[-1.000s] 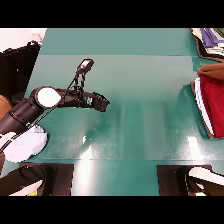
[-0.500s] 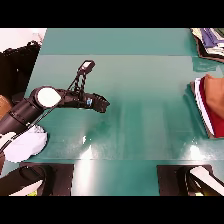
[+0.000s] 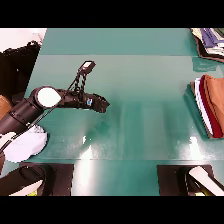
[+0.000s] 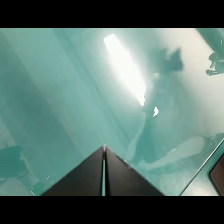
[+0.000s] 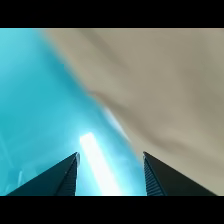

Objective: Fold the shirts.

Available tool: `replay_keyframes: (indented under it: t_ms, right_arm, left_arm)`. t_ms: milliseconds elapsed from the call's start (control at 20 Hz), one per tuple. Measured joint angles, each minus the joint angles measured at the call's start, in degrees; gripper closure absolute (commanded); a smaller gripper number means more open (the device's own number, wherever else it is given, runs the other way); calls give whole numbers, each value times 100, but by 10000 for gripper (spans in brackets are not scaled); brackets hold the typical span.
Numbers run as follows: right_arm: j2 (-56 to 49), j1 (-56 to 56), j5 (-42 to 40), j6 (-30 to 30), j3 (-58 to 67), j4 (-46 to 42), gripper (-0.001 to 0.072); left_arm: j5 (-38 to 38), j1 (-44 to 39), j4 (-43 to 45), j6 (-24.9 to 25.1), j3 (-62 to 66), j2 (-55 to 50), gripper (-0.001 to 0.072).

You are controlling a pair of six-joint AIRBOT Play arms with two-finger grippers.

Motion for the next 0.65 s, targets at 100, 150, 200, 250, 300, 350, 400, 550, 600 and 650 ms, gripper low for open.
replay_keyframes:
  t_ms: [100, 150, 200, 250, 300, 350, 400, 550, 600, 650]
  right_arm:
    - [0, 774, -55, 4, 175, 168, 276]
    - [0, 1196, -116, 2, 243, 225, 311]
    - [0, 1663, -195, 2, 299, 273, 398]
    - [0, 2124, -286, 2, 339, 308, 532]
    - [0, 2535, -391, 2, 369, 328, 658]
    - [0, 2959, -487, 2, 389, 337, 695]
    - [0, 3324, -573, 2, 404, 348, 696]
    - [0, 4227, -846, -2, 428, 350, 695]
    - [0, 4428, -922, -2, 431, 352, 695]
    - [0, 4597, -973, -2, 435, 352, 696]
  left_arm:
    - [2, 0, -2, -2, 0, 0, 674]
    - [2, 0, -2, -2, 0, 0, 674]
    - [2, 0, -2, -2, 0, 0, 674]
    - [2, 0, -2, -2, 0, 0, 674]
    - [2, 0, -2, -2, 0, 0, 674]
    - [2, 0, -2, -4, 0, 0, 674]
    - [2, 0, -2, -4, 0, 0, 674]
    - [2, 0, -2, -4, 0, 0, 674]
    - [2, 0, -2, -4, 0, 0, 674]
    - [2, 0, -2, -7, 0, 0, 674]
